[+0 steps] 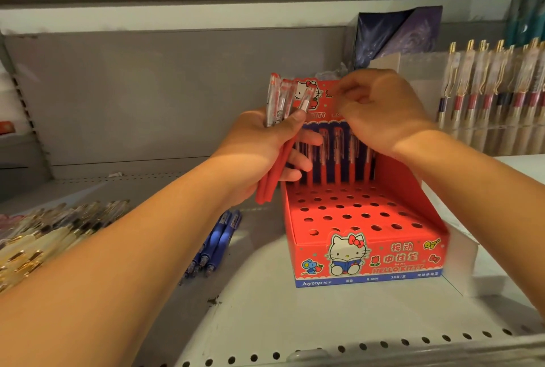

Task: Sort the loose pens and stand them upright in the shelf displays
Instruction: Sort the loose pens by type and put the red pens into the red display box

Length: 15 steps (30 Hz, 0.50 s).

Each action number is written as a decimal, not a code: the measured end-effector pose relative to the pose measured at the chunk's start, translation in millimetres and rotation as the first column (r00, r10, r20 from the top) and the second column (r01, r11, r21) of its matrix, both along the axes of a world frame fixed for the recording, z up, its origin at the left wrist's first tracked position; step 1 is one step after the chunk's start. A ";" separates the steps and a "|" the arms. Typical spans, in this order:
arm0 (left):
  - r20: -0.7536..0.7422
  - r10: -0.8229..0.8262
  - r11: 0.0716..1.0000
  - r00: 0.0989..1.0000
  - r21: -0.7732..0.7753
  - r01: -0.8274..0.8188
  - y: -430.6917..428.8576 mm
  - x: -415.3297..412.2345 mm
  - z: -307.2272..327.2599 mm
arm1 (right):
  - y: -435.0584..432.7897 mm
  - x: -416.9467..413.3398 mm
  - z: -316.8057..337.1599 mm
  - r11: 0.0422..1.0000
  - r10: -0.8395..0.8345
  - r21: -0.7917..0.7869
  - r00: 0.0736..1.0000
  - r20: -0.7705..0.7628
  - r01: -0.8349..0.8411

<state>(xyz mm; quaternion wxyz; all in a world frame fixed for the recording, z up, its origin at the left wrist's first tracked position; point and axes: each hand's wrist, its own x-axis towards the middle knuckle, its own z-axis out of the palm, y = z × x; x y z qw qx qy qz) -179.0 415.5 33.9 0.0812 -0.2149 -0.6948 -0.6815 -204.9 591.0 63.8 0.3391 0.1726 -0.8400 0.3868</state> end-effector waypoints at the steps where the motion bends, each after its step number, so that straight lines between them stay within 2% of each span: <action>1: -0.001 0.000 1.000 1.000 -0.003 0.000 0.1 -0.1 0.1 | -6.2 1.1 -1.5 0.985 0.135 -0.114 0.990 0.035 -0.130; 3: -0.004 -0.002 1.000 1.000 -0.023 0.002 1.1 -0.1 -0.3 | -15.0 2.3 -6.3 0.923 0.309 -0.265 0.947 0.083 -0.278; 5: -0.009 -0.002 0.999 1.000 -0.040 0.002 2.1 0.0 -1.1 | -18.8 2.1 -10.5 0.872 0.401 -0.344 0.911 0.097 -0.348; 11: -0.001 -0.008 0.999 1.000 -0.051 0.008 3.2 0.6 -1.5 | -19.8 -1.1 -18.0 0.770 0.517 -0.481 0.852 0.084 -0.419; 15: 0.040 -0.011 0.999 0.999 0.040 0.010 6.3 1.6 0.1 | -20.7 -0.7 -18.1 0.688 0.574 -0.572 0.817 0.053 -0.446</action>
